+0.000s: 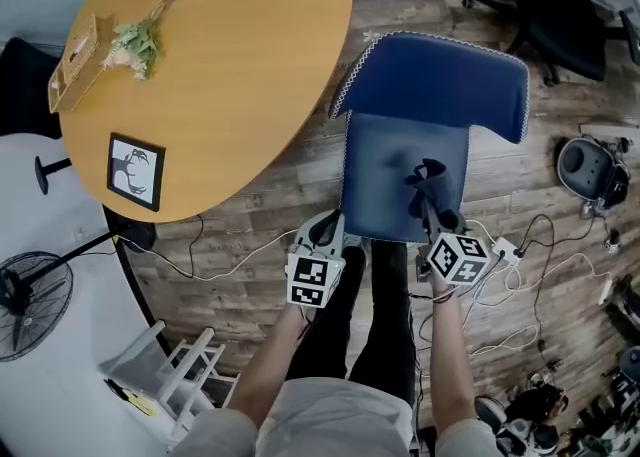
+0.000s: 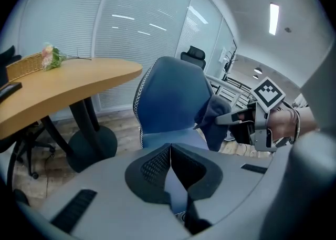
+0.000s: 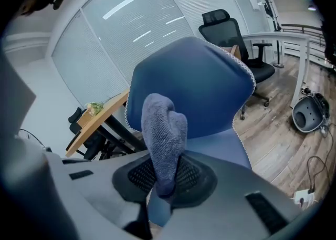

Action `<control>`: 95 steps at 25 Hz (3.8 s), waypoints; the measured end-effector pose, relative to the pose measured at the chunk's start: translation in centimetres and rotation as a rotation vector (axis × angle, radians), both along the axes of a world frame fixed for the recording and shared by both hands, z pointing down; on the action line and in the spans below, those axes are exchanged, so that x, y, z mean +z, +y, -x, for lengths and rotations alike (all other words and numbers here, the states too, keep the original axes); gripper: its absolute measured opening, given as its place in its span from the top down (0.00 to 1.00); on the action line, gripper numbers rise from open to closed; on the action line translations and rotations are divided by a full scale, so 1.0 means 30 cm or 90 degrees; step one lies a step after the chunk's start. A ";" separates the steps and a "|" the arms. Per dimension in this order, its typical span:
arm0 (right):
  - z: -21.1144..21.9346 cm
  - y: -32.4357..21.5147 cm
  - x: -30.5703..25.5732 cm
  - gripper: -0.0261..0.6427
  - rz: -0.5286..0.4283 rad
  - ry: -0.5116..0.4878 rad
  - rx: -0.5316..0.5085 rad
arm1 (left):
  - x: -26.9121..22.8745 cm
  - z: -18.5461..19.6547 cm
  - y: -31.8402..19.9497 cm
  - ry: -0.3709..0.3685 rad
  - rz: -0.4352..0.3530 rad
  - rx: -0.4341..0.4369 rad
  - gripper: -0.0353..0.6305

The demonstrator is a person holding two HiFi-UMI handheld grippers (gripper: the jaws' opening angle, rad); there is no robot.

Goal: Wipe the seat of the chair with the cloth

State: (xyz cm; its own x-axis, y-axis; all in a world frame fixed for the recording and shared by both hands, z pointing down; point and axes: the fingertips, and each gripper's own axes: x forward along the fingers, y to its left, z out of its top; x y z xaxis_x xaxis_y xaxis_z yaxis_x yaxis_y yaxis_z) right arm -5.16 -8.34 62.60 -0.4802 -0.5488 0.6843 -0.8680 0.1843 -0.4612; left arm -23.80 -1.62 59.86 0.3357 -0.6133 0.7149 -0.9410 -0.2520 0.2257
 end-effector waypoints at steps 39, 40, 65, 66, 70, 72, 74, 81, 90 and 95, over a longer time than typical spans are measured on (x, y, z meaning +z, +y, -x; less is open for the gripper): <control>0.491 -0.144 0.773 0.87 0.220 0.029 -0.221 | 0.179 -0.046 0.040 0.006 0.076 0.072 0.91; 0.479 -0.146 0.773 0.87 0.217 0.032 -0.224 | 0.173 -0.053 0.036 0.007 0.073 0.077 0.91; 0.140 -0.206 0.787 0.87 0.213 0.068 -0.154 | 0.196 -0.099 0.023 0.023 0.077 0.081 0.91; 0.130 -0.210 0.788 0.87 0.213 0.064 -0.147 | 0.204 -0.094 0.023 0.022 0.078 0.076 0.91; 0.055 -0.213 0.794 0.87 0.218 0.055 -0.124 | 0.229 -0.103 0.040 0.025 0.087 0.062 0.91; 0.023 -0.210 0.796 0.87 0.222 0.057 -0.121 | 0.238 -0.106 0.052 0.024 0.093 0.062 0.91; 0.000 -0.213 0.795 0.87 0.221 0.057 -0.117 | 0.243 -0.107 0.057 0.020 0.095 0.062 0.91; -0.139 -0.206 0.796 0.87 0.218 0.061 -0.082 | 0.266 -0.140 0.057 0.019 0.098 0.063 0.91; -0.295 -0.179 0.800 0.87 0.231 0.029 -0.016 | 0.276 -0.228 0.047 0.021 0.097 0.089 0.91; -0.398 -0.146 0.795 0.87 0.233 0.022 0.031 | 0.277 -0.275 0.049 0.035 0.099 0.101 0.91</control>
State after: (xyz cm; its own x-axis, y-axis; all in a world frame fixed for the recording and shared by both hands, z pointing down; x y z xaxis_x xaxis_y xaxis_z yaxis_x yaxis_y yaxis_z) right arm 6.77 -12.72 86.45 -0.4330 -0.2868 0.8546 -0.8876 -0.0294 -0.4596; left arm -15.57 -0.14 68.18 0.4597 -0.4336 0.7750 -0.8779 -0.3534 0.3230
